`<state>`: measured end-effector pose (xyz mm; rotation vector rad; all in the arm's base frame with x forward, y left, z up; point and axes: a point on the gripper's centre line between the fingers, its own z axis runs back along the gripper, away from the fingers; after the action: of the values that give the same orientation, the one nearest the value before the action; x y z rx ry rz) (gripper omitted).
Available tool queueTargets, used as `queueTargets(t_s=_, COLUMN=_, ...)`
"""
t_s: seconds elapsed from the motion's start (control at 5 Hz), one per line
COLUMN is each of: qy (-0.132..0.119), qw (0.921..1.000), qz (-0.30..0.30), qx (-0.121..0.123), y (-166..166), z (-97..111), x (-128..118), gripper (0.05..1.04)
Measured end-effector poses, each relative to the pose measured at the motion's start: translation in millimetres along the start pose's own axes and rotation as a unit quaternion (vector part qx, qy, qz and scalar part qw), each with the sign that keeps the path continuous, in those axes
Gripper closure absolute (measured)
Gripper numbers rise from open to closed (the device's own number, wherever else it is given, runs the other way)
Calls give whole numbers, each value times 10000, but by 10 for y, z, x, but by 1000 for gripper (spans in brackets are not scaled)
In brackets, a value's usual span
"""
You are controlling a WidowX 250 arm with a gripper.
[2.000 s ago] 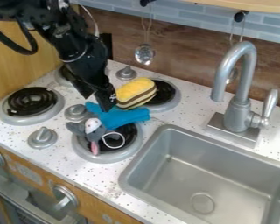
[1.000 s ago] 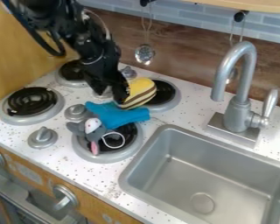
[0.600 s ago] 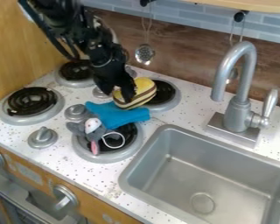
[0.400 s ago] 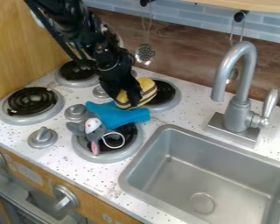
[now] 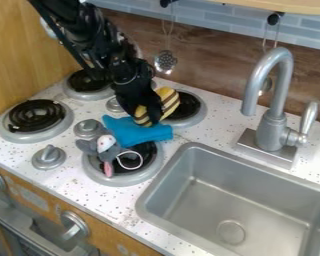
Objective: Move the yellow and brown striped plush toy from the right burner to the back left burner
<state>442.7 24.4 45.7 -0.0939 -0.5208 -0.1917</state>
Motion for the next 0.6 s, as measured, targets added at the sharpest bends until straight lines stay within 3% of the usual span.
queueTargets(t_s=0.2, qy=-136, qw=9998, qz=28, qx=171, y=55, z=-6, x=38, gripper=326)
queueTargets(t_s=0.4, qy=-167, qw=9996, qz=16, qx=238, y=75, z=-6, x=44, gripper=446)
queueTargets(t_s=0.6, qy=-158, qw=9995, qz=-2, qx=271, y=82, z=-17, x=22, gripper=487)
